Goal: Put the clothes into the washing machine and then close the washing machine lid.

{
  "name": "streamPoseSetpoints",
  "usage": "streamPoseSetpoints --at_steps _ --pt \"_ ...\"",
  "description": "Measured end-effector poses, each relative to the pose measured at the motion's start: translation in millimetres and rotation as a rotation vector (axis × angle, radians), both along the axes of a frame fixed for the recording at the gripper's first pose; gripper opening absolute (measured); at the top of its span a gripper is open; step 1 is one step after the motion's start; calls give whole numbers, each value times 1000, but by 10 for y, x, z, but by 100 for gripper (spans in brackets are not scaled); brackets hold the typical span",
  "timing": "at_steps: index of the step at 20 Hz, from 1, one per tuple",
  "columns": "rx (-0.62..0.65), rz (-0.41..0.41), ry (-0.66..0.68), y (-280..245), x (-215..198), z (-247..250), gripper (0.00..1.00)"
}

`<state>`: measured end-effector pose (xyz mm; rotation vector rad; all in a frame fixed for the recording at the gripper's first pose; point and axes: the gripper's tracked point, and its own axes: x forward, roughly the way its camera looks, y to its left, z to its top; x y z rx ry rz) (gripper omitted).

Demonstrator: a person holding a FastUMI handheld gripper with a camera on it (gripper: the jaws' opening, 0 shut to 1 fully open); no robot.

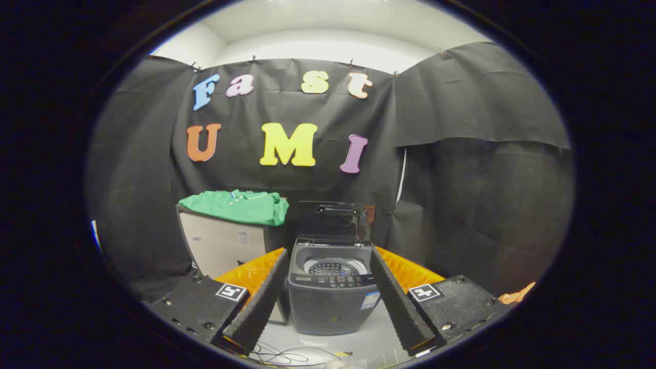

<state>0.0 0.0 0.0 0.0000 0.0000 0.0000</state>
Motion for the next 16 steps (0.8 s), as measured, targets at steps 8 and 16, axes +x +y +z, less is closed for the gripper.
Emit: streamPoseSetpoints --at_steps 8,16 --pt "-5 12 -2 59 -18 32 100" --pt "-13 24 -4 88 -100 3 100"
